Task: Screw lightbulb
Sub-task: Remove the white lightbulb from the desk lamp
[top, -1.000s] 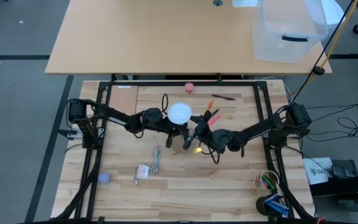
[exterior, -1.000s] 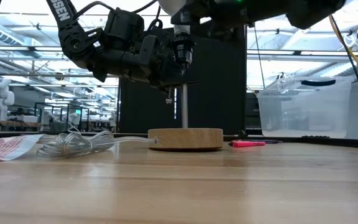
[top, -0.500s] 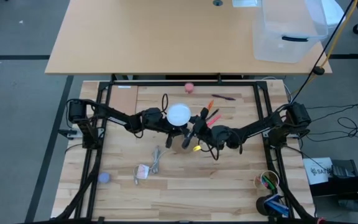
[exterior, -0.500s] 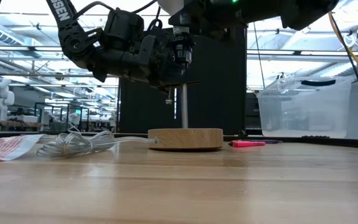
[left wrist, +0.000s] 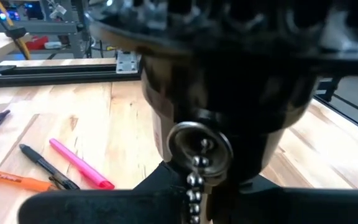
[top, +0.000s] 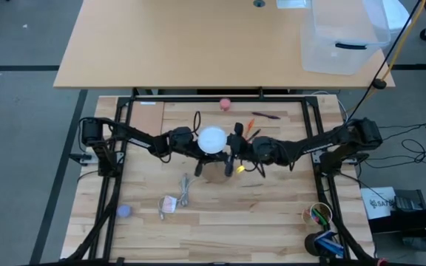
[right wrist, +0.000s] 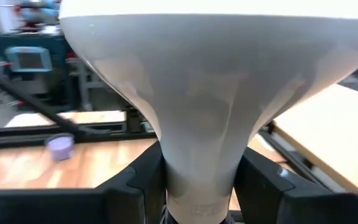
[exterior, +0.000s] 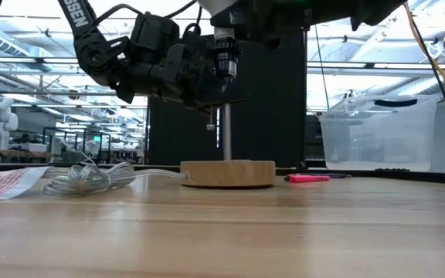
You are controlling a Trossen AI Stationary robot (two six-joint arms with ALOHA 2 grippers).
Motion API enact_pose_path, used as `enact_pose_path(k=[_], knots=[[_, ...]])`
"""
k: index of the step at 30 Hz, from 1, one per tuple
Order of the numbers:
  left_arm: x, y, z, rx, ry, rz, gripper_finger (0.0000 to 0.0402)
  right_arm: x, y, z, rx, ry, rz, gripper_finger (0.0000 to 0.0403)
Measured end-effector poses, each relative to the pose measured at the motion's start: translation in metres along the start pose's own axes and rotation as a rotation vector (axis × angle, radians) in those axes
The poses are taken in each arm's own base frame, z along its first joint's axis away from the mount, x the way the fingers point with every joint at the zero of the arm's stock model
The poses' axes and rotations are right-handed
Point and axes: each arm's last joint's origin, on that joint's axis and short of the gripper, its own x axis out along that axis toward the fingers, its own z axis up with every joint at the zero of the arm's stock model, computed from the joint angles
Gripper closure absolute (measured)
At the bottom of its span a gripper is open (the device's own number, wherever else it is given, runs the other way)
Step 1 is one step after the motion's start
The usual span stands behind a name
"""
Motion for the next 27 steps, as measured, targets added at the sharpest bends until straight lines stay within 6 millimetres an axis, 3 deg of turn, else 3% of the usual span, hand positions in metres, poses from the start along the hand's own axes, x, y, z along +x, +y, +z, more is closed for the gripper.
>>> enact_pose_path(k=[11, 17, 27], knots=[[0.0, -0.004, -0.001, 0.028, 0.004, -0.106, 0.0372, 0.007, -0.033, -0.001, -0.047, 0.003, 0.407, 0.0253], [0.0, -0.004, -0.002, 0.023, 0.011, -0.108, 0.0372, 0.007, -0.036, -0.002, -0.054, 0.002, 0.432, 0.0237], [0.0, -0.004, -0.001, 0.026, 0.01, -0.107, 0.0372, -0.006, -0.022, 0.008, -0.092, 0.016, 0.43, 0.0147]])
